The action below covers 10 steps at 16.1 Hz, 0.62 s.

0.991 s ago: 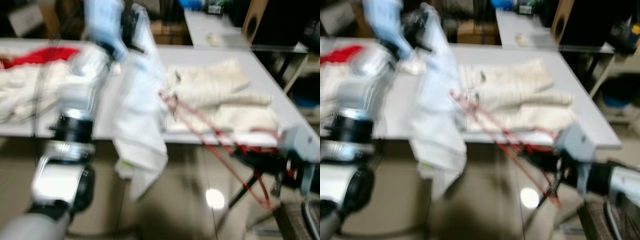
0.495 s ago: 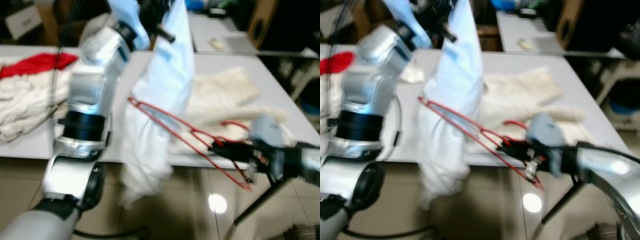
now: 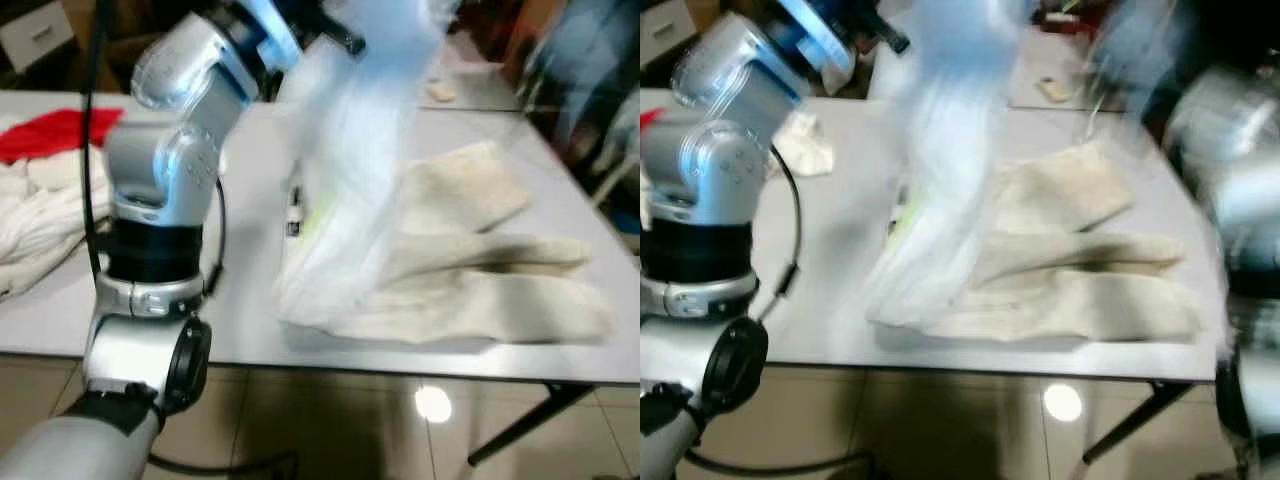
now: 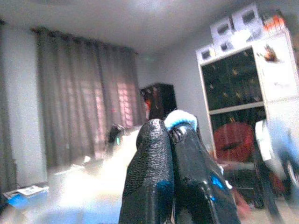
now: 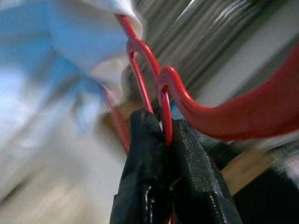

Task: Hang hanger

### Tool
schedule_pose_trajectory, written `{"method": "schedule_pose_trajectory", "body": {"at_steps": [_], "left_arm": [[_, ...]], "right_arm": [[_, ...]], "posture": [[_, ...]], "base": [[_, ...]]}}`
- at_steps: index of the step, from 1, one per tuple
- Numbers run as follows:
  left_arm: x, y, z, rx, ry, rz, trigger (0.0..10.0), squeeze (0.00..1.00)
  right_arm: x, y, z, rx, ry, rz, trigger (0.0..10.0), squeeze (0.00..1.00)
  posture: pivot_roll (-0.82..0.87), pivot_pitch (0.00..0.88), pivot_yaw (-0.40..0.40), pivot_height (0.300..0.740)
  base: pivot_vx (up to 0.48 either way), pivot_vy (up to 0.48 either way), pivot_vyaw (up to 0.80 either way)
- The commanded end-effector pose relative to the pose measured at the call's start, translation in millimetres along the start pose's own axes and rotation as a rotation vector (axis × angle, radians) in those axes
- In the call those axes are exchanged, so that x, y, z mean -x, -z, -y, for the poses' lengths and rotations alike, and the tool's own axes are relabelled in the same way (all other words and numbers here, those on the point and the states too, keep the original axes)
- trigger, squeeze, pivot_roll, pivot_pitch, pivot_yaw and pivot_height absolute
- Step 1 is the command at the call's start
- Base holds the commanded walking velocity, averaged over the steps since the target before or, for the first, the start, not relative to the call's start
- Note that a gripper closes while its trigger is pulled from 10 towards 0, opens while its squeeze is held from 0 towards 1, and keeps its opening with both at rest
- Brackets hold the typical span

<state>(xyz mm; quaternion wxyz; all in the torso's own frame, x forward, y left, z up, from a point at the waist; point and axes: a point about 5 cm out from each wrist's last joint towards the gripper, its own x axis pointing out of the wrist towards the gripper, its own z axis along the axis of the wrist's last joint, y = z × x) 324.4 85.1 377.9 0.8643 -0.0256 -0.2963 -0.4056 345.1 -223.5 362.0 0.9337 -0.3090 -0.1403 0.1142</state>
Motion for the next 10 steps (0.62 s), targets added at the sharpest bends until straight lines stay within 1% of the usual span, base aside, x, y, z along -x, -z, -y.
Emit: {"method": "schedule_pose_trajectory", "body": {"at_steps": [1, 2, 3, 4, 5, 6, 7, 8, 9, 10], "left_arm": [[5.7, 0, -5.9, 0.016, -0.048, 0.008, 10.0, 0.00], [7.0, 1, -5.8, 0.029, -0.056, 0.012, 10.0, 0.00], [9.8, 7, -2.3, 0.047, -0.065, 0.009, 10.0, 0.00], [12.0, 16, 5.0, 0.046, -0.056, -0.012, 10.0, 0.00], [13.2, 21, 9.6, 0.054, -0.049, -0.029, 10.0, 0.00], [13.9, 24, 11.1, 0.058, -0.047, -0.041, 10.0, 0.00], [18.0, 42, 19.7, 0.057, -0.043, -0.112, 10.0, 0.00], [22.7, 62, 29.4, 0.074, -0.048, -0.184, 10.0, 0.00], [25.3, 74, 34.6, 0.081, -0.054, -0.223, 10.0, 0.00], [27.3, 82, 38.1, 0.084, -0.058, -0.247, 10.0, 0.00]], "right_arm": [[0.3, -9, 16.1, 0.069, 0.100, 0.069, 10.0, 0.00], [-0.8, -9, 16.3, 0.095, 0.096, 0.078, 10.0, 0.00], [-2.2, 2, 3.9, 0.127, 0.031, 0.062, 10.0, 0.00], [-0.3, 19, -14.7, 0.147, -0.040, 0.031, 10.0, 0.00], [1.0, 29, -25.6, 0.144, -0.081, 0.022, 10.0, 0.00], [1.6, 35, -30.7, 0.142, -0.094, 0.015, 10.0, 0.00], [10.3, 56, -54.8, 0.098, -0.196, -0.025, 10.0, 0.00], [27.9, 76, -80.1, 0.054, -0.335, -0.078, 10.0, 0.00], [40.8, 87, -93.5, 0.033, -0.415, -0.119, 10.0, 0.00], [49.8, 93, -101.9, 0.019, -0.466, -0.146, 10.0, 0.00]], "posture": [[0.01, 0.000, -0.025, 0.740], [0.01, 0.000, -0.025, 0.740], [0.01, 0.000, -0.024, 0.740], [0.01, 0.000, -0.024, 0.740], [0.01, 0.000, -0.024, 0.740], [0.01, 0.000, -0.024, 0.740], [0.00, 0.000, -0.021, 0.740], [0.01, 0.000, -0.022, 0.740], [0.01, 0.002, -0.019, 0.740], [0.00, 0.003, -0.017, 0.740]], "base": [[0.000, 0.000, 0.00], [0.000, 0.000, 0.00], [0.000, 0.000, 0.00], [0.000, 0.000, 0.00], [0.000, 0.000, 0.00], [0.000, 0.000, 0.00], [0.000, 0.000, 0.00], [0.000, 0.000, 0.00], [0.000, 0.000, 0.00], [0.000, 0.000, 0.00]]}}
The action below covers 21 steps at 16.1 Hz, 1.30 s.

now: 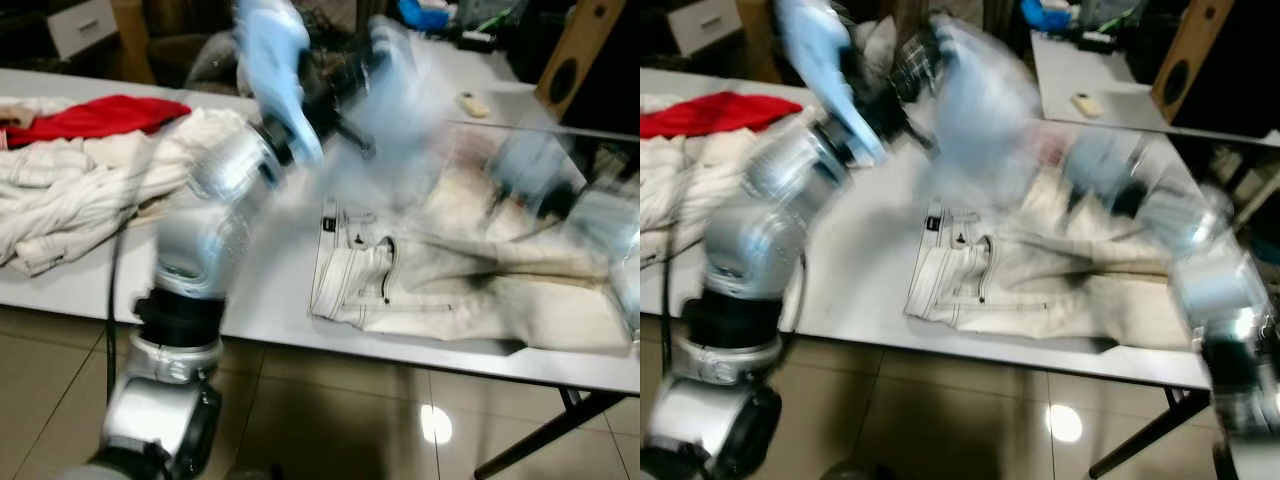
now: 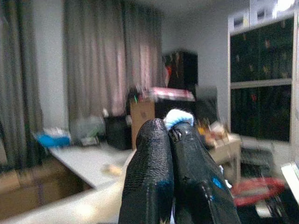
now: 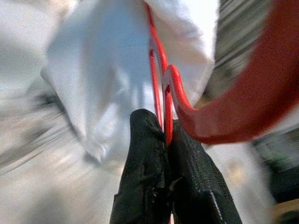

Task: Hang hanger

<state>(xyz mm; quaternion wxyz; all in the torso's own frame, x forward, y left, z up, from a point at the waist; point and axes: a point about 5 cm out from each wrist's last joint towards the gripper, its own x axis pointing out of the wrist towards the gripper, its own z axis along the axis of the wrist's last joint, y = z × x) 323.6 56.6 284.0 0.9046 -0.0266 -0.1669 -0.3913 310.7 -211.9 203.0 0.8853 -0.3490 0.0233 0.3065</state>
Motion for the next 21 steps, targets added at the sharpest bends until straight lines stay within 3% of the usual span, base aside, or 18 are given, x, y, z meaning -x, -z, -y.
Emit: {"method": "schedule_pose_trajectory", "body": {"at_steps": [1, 3, 4, 5, 9, 13, 14, 16, 18, 21], "left_arm": [[-0.7, 26, 4.1, -0.011, -0.018, -0.104, 10.0, 0.00], [1.6, 55, -3.0, -0.058, -0.068, -0.226, 10.0, 0.00], [0.7, 60, -11.8, -0.092, -0.106, -0.255, 10.0, 0.00], [0.6, 60, -13.6, -0.098, -0.114, -0.260, 10.0, 0.00], [-10.8, 49, -63.0, -0.227, -0.263, -0.283, 10.0, 0.00], [-12.9, 41, -88.9, -0.286, -0.382, -0.288, 10.0, 0.00], [-19.3, 32, -93.0, -0.298, -0.373, -0.260, 10.0, 0.00], [-21.9, 32, -90.7, -0.290, -0.323, -0.255, 10.0, 0.00], [-11.8, 56, -90.8, -0.246, -0.297, -0.333, 10.0, 0.00], [-1.9, 79, -90.4, -0.207, -0.309, -0.405, 10.0, 0.00]], "right_arm": [[10.0, 4, -15.9, -0.010, -0.106, -0.023, 10.0, 0.00], [25.4, 11, -30.7, -0.050, -0.193, -0.076, 10.0, 0.00], [32.5, 10, -32.6, -0.068, -0.221, -0.088, 10.0, 0.00], [34.4, 9, -33.3, -0.071, -0.228, -0.090, 10.0, 0.00], [63.8, -8, -43.2, -0.086, -0.406, -0.100, 10.0, 0.00], [76.7, -11, -38.0, -0.117, -0.405, -0.122, 10.0, 0.00], [86.7, -12, -32.9, -0.144, -0.378, -0.134, 10.0, 0.00], [98.5, -14, -23.3, -0.149, -0.314, -0.118, 10.0, 0.00], [122.2, -20, -4.2, -0.211, -0.222, -0.068, 10.0, 0.00], [138.6, -30, 5.4, -0.267, -0.157, 0.015, 10.0, 0.00]], "posture": [[-0.01, 0.007, -0.003, 0.740], [-0.02, 0.010, 0.008, 0.740], [-0.02, 0.010, 0.011, 0.740], [-0.02, 0.010, 0.011, 0.740], [-0.01, 0.000, 0.003, 0.740], [-0.02, 0.000, 0.004, 0.740], [-0.02, 0.000, 0.004, 0.740], [-0.01, 0.000, 0.004, 0.740], [-0.02, 0.000, 0.015, 0.740], [-0.03, 0.000, 0.028, 0.740]], "base": [[0.000, 0.000, 0.00], [0.000, 0.000, 0.00], [0.000, 0.000, 0.00], [0.000, 0.000, 0.00], [0.000, 0.000, 0.00], [0.000, 0.000, 0.00], [0.000, 0.000, 0.00], [0.000, 0.000, 0.00], [0.000, 0.000, 0.00], [0.000, 0.000, 0.00]]}}
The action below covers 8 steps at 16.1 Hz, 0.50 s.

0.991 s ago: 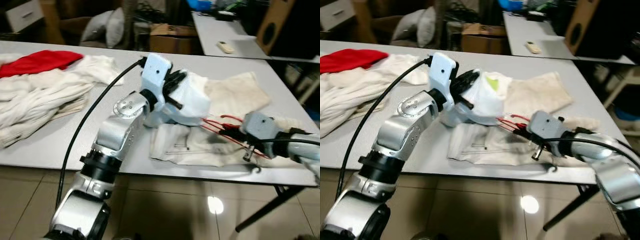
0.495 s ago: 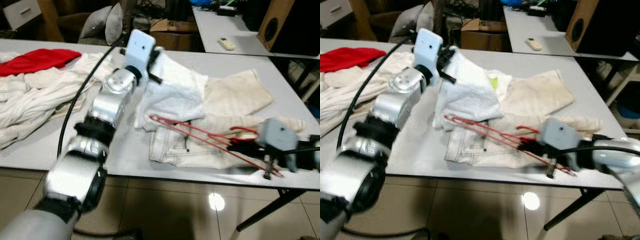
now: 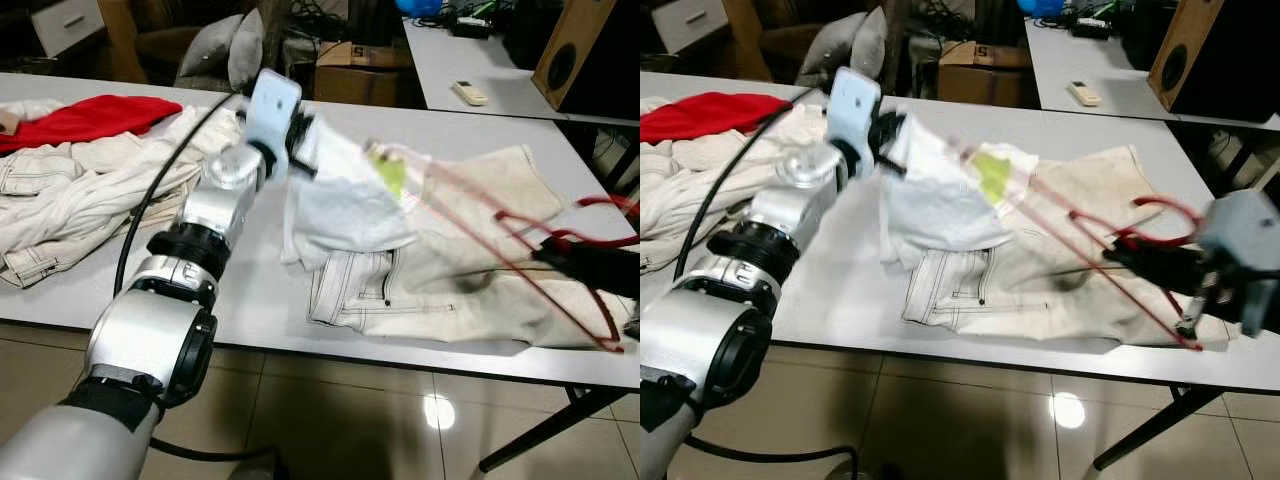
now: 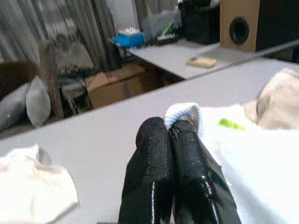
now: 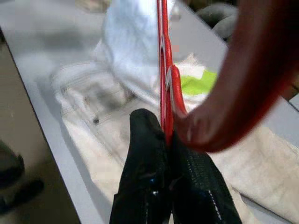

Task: Hang hanger

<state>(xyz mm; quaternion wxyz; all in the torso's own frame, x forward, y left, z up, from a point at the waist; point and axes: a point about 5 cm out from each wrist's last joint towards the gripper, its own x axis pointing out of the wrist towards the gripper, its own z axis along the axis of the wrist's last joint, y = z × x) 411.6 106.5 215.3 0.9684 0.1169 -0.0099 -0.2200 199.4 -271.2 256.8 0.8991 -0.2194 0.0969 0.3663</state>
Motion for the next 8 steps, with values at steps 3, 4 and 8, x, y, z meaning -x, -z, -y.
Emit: {"method": "schedule_pose_trajectory", "body": {"at_steps": [3, 4, 8], "left_arm": [[0.7, 12, 19.2, -0.015, 0.111, 0.002, 10.0, 0.00], [1.8, 12, 25.4, -0.009, 0.165, 0.016, 10.0, 0.00], [38.9, 10, 54.5, -0.120, 0.475, 0.027, 10.0, 1.00]], "right_arm": [[8.1, -10, 16.8, 0.029, 0.211, 0.109, 10.0, 0.00], [5.9, -9, 21.0, 0.015, 0.264, 0.116, 10.0, 0.00], [-32.0, 7, 24.4, -0.107, 0.482, 0.149, 10.0, 0.00]], "posture": [[-0.03, 0.000, 0.027, 0.740], [-0.04, 0.000, 0.027, 0.740], [-0.01, 0.019, 0.011, 0.740]], "base": [[0.000, 0.000, 0.00], [0.000, 0.000, 0.00], [0.000, 0.000, 0.00]]}}
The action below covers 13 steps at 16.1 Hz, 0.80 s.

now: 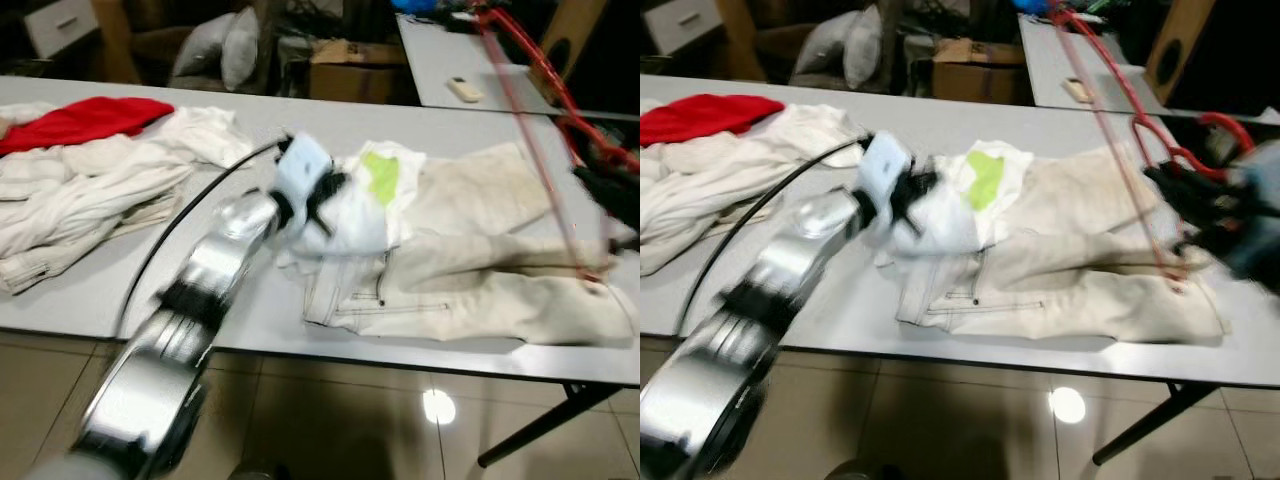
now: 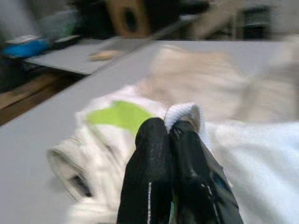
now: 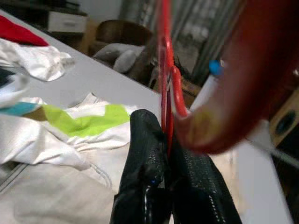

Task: Hang hanger

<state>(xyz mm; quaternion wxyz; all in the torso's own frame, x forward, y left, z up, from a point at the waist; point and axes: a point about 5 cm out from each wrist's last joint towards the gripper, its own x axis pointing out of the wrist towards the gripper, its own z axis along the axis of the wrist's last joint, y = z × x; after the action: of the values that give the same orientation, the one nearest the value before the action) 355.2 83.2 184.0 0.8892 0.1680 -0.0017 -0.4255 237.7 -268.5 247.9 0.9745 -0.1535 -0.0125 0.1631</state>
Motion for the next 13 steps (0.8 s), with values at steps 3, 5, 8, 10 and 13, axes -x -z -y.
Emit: {"method": "schedule_pose_trajectory", "body": {"at_steps": [3, 5, 8, 10, 13], "left_arm": [[34.8, -13, 16.3, -0.055, 0.211, -0.084, 10.0, 1.00], [63.2, -16, 18.6, -0.102, 0.313, -0.144, 10.0, 1.00], [105.9, -14, 28.2, -0.130, 0.484, -0.241, 10.0, 1.00], [120.5, -18, 12.6, -0.036, 0.398, -0.262, 10.0, 1.00], [125.4, -45, -7.2, 0.095, 0.256, -0.023, 10.0, 1.00]], "right_arm": [[-19.0, 11, -10.3, -0.057, 0.061, -0.020, 10.0, 0.00], [-29.1, 13, -15.9, -0.080, 0.085, -0.022, 10.0, 0.00], [-35.7, 13, -24.2, -0.106, 0.090, -0.017, 10.0, 0.00], [-41.1, 8, -26.0, -0.114, 0.086, -0.006, 10.0, 0.00], [-48.5, 3, -34.2, -0.135, 0.072, 0.014, 10.0, 0.00]], "posture": [[0.00, 0.032, 0.016, 0.740], [0.01, 0.038, 0.015, 0.740], [0.01, 0.027, 0.010, 0.740], [0.01, 0.039, 0.026, 0.740], [0.01, 0.022, 0.003, 0.740]], "base": [[0.000, 0.000, 0.00], [0.000, 0.000, 0.00], [0.000, 0.000, 0.00], [0.000, 0.000, 0.00], [0.000, 0.000, 0.00]]}}
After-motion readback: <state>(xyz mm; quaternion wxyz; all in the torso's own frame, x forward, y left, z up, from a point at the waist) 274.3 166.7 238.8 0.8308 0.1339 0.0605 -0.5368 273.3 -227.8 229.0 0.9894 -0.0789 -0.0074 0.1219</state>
